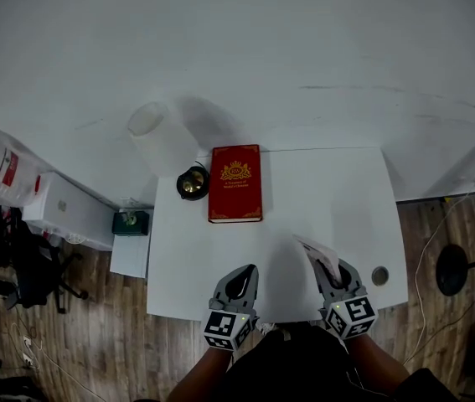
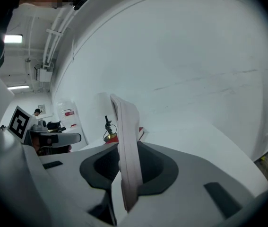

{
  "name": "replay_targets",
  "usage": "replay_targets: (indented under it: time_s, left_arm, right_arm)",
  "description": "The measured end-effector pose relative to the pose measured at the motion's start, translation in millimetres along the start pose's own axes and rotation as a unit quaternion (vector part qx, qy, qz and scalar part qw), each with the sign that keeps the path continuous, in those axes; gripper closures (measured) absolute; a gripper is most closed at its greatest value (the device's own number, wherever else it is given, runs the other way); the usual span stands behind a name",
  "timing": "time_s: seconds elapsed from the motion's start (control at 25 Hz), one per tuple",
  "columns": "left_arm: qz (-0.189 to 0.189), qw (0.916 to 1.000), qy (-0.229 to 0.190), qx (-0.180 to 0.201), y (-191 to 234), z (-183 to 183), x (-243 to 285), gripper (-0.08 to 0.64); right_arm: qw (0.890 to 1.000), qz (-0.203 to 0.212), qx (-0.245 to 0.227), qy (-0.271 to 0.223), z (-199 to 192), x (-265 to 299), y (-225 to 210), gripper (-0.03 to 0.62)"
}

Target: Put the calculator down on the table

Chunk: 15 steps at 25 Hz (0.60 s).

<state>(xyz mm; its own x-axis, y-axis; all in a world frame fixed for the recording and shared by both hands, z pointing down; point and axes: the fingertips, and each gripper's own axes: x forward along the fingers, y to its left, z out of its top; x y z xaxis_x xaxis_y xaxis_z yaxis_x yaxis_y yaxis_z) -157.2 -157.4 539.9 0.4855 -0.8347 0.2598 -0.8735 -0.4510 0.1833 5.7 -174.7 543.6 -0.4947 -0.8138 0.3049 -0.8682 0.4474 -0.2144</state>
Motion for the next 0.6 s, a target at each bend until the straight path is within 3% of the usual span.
replay_targets:
  time_s: [0.36,0.6]
  left_arm:
    - [0.001,0.9995,0.032,-0.002,-5.8,-25.9,9.5,0.537]
    - [-0.001,0.9993,0.036,-0.003,-9.6,-29.8,15.1,0.537]
  right_arm:
    - [0.994,-0.004,0.089,0.057,-54.7,14.4,-22.2,0.488]
    - [0.979,-0.016,0.178,0.096,-88.8,18.2,-33.1,0.488]
